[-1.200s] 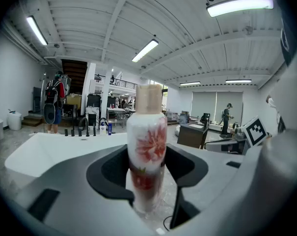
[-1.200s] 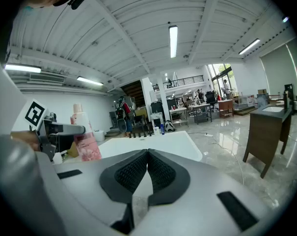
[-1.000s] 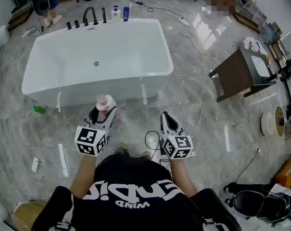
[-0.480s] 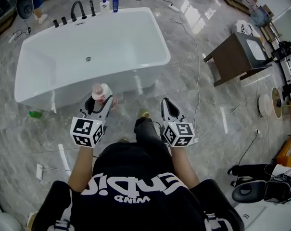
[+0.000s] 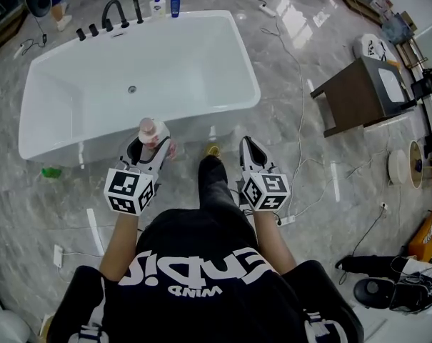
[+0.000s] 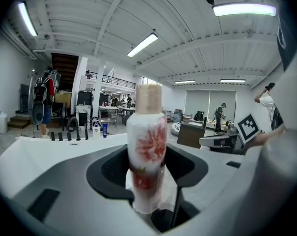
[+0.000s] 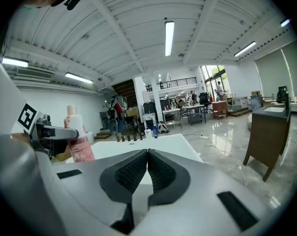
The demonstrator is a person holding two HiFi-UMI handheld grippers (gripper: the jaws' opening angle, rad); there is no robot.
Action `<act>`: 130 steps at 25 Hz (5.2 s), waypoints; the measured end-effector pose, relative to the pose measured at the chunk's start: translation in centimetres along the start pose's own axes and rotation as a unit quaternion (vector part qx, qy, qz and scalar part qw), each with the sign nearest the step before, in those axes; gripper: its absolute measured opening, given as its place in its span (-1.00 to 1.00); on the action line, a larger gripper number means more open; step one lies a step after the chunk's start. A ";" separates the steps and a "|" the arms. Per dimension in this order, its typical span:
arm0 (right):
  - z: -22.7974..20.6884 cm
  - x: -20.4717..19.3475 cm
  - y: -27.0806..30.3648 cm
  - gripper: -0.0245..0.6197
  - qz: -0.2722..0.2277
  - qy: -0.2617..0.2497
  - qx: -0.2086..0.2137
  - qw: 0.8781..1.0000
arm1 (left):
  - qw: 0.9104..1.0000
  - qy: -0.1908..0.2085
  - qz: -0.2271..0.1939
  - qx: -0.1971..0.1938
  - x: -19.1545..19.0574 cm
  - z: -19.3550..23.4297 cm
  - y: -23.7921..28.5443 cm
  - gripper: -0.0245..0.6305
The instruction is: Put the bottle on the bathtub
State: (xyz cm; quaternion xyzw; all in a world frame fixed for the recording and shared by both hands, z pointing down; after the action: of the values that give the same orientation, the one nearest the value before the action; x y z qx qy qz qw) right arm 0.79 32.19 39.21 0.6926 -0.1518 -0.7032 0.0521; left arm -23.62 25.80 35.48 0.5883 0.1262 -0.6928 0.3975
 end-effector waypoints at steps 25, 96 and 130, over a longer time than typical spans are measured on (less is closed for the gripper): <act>-16.9 9.6 33.0 -0.85 0.024 -0.035 0.140 0.989 | 0.996 -0.024 -0.039 0.075 14.2 10.4 30.1 -0.23; -22.7 -5.7 77.1 -0.85 0.074 -0.009 0.117 0.990 | 0.994 0.023 -0.010 0.110 8.7 42.0 82.7 -0.23; -22.4 8.2 56.5 -0.85 0.027 0.025 0.101 0.994 | 0.997 -0.057 -0.006 0.056 14.5 25.6 56.7 -0.26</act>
State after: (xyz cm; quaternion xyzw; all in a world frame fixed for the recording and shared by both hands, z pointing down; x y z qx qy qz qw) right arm 14.91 -26.89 47.66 0.7071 -0.2392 -0.6654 0.0041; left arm -2.15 -33.46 45.81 0.5683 0.0678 -0.7339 0.3658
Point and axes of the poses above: the fingertips, and each gripper's own axes: y forward along the fingers, z to its left, x out of its top, the point moved 3 cm from there along -y, backward along the fingers, and after that the axes turned 11 degrees about -y, right-handed, at the moved point
